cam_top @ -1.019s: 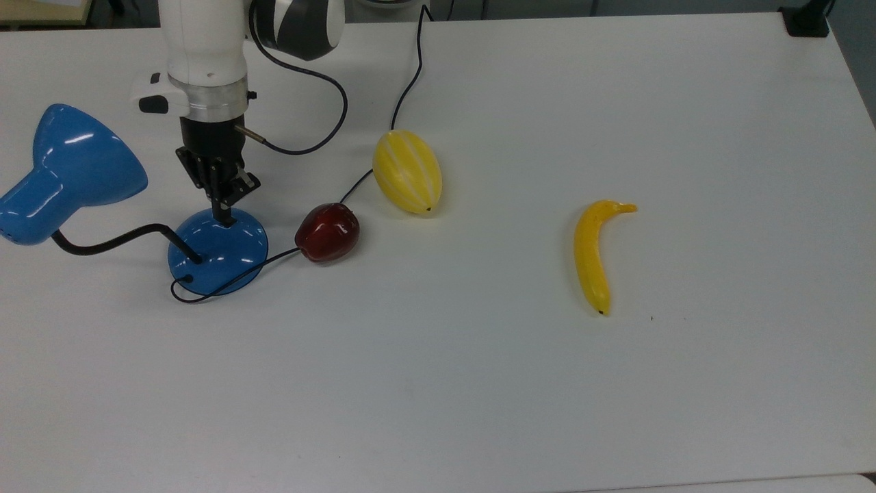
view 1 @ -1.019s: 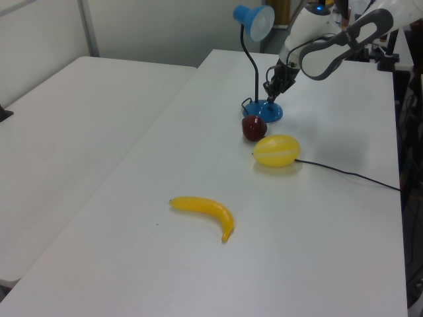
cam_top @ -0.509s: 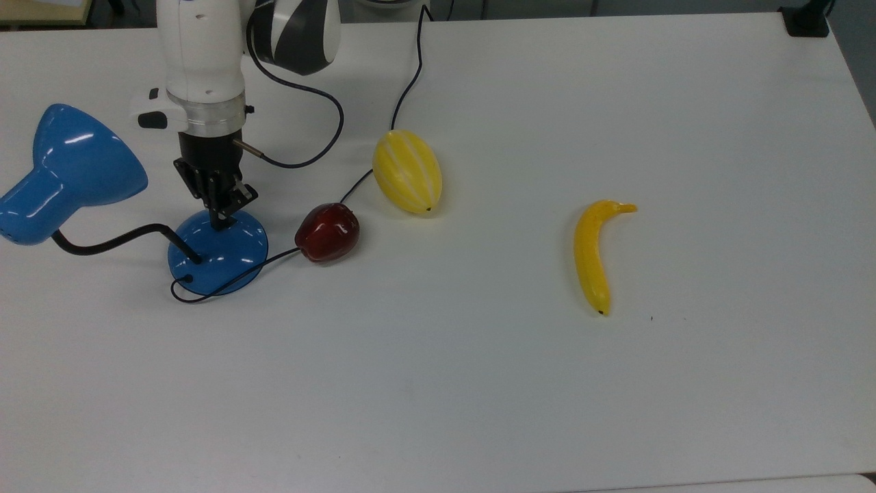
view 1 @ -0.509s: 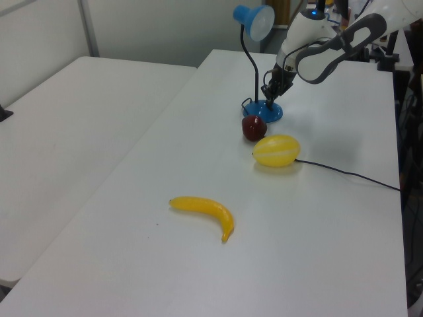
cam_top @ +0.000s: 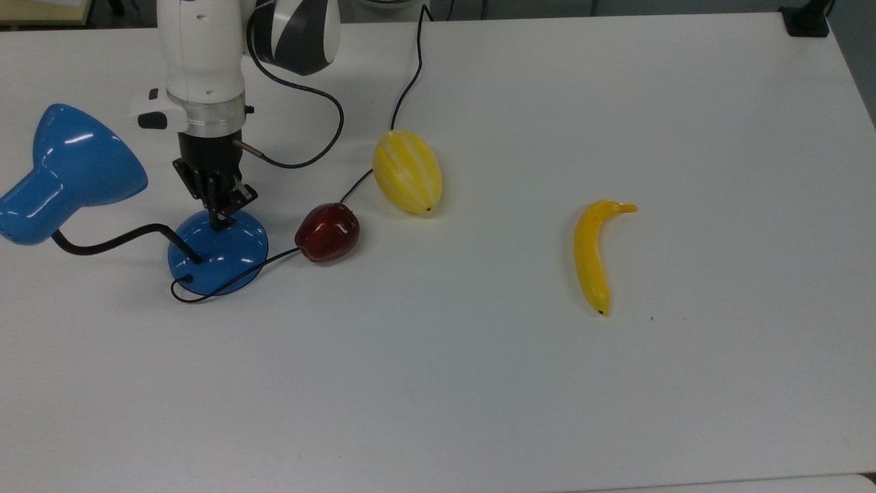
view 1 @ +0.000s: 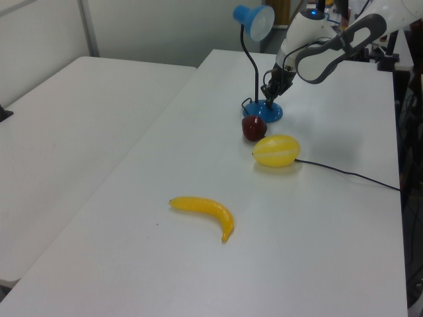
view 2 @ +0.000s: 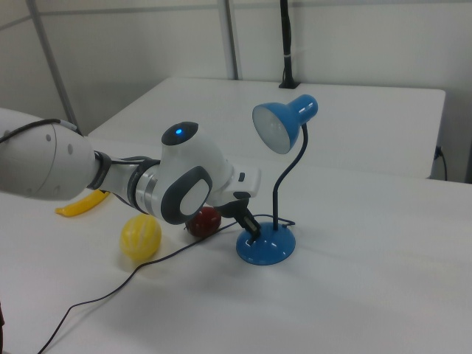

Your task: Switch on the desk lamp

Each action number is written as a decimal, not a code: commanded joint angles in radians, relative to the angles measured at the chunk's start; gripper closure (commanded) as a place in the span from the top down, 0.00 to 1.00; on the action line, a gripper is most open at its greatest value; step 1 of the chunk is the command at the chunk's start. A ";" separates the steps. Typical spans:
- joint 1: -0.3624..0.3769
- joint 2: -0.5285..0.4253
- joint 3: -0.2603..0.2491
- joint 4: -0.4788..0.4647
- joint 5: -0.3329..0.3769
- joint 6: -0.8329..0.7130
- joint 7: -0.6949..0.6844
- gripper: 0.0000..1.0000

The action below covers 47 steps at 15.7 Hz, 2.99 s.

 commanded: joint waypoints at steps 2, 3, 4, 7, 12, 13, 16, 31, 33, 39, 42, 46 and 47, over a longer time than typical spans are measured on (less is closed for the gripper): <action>0.007 -0.013 -0.005 0.003 -0.021 -0.033 0.001 0.00; 0.007 -0.016 -0.005 0.003 -0.021 -0.042 -0.005 0.00; 0.008 -0.017 -0.005 0.003 -0.021 -0.050 -0.010 0.00; 0.008 -0.022 -0.005 0.003 -0.021 -0.074 -0.017 0.00; 0.008 -0.036 -0.005 0.003 -0.021 -0.091 -0.025 0.00; 0.008 -0.036 -0.005 0.003 -0.019 -0.093 -0.025 0.00; 0.008 -0.031 -0.005 0.003 -0.020 -0.098 -0.028 0.00; 0.004 0.035 -0.005 0.063 -0.014 -0.085 -0.013 0.00; 0.004 0.061 -0.005 0.087 -0.014 -0.085 -0.011 0.00; 0.002 0.047 -0.005 0.075 -0.017 -0.094 -0.019 0.00; 0.002 -0.032 -0.003 0.012 -0.019 -0.099 -0.049 0.00; 0.013 -0.187 -0.003 -0.017 -0.017 -0.304 -0.057 0.03; 0.015 -0.227 -0.002 -0.017 -0.016 -0.362 -0.062 0.09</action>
